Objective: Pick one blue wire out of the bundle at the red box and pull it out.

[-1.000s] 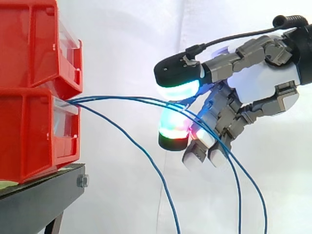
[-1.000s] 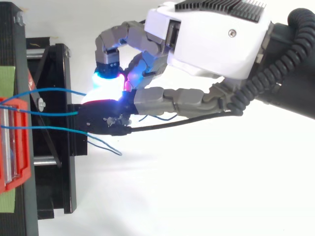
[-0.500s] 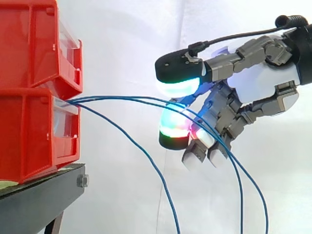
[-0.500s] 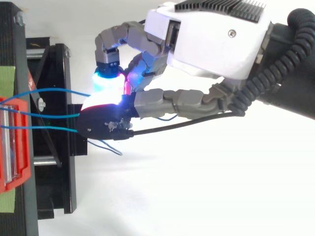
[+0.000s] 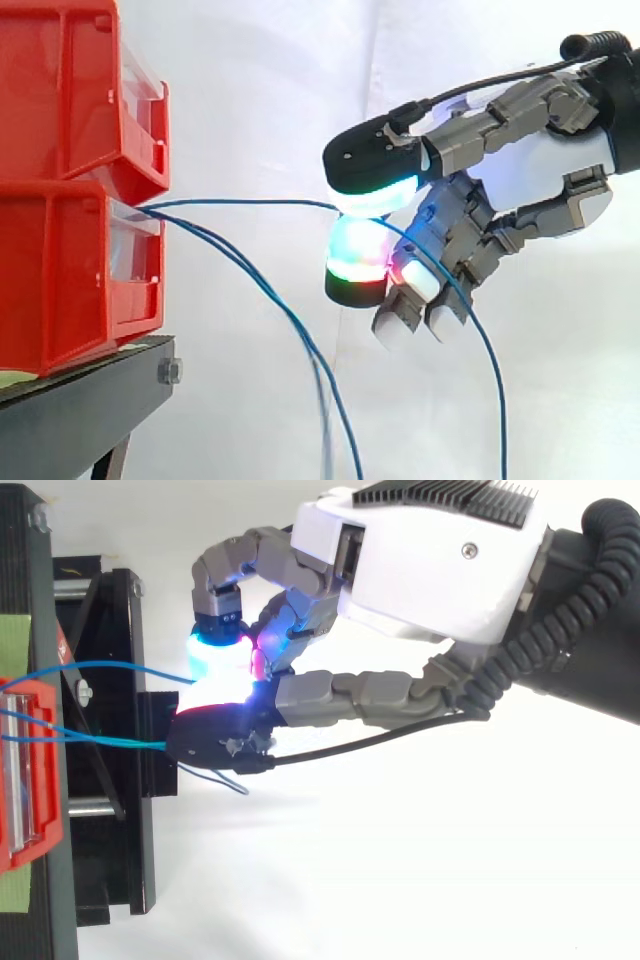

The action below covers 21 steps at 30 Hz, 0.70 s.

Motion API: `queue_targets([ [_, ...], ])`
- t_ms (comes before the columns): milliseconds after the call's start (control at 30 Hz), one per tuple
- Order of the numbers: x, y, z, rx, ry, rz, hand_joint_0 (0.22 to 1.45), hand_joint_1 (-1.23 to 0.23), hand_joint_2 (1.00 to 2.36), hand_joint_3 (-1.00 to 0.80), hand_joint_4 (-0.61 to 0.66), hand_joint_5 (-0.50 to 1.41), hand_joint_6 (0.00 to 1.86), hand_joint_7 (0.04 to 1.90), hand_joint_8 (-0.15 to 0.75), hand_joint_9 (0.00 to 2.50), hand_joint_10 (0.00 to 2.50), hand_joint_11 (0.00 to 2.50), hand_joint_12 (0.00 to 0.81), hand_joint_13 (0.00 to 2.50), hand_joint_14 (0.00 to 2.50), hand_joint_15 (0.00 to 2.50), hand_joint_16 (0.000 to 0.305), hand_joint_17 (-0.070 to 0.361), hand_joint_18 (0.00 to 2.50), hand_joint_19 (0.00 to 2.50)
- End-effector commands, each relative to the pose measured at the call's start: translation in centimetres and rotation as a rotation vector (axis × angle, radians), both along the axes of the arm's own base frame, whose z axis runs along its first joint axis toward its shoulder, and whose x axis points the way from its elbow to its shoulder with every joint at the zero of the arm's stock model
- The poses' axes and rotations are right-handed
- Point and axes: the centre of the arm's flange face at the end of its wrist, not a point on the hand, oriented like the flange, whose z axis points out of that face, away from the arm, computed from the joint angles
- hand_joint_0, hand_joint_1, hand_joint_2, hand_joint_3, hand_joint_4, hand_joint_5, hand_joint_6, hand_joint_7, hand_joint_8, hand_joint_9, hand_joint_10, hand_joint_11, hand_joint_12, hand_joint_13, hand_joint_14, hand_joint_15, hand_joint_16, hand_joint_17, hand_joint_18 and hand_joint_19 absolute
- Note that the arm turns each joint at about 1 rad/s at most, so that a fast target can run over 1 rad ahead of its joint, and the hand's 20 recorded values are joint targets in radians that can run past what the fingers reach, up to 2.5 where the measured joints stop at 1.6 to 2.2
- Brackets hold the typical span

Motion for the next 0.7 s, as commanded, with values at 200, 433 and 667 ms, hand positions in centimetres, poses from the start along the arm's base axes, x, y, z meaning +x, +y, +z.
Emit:
queue_targets([
  [200, -0.03, 0.03, -0.02, -0.001, 0.003, -0.001, 0.57, -0.69, 1.02, -0.13, 0.25, -0.17, 0.84, 1.09, 0.405, 0.95, 0.02, 0.78, 0.488, 0.85, 0.01, 0.4, 0.061, 0.136, 0.83, 0.55],
  [433, -0.06, 0.02, 0.09, 0.0, 0.001, -0.001, 0.58, -0.69, 1.02, -0.06, 0.24, -0.17, 0.87, 1.08, 0.417, 0.96, 0.02, 0.77, 0.504, 0.86, 0.01, 0.39, 0.064, 0.143, 0.86, 0.52],
  [667, -0.07, 0.02, 0.08, 0.0, 0.003, -0.001, 0.57, -0.69, 1.02, -0.02, 0.24, -0.16, 0.87, 1.1, 0.429, 0.97, 0.01, 0.78, 0.516, 0.85, 0.01, 0.38, 0.067, 0.15, 0.88, 0.51],
])
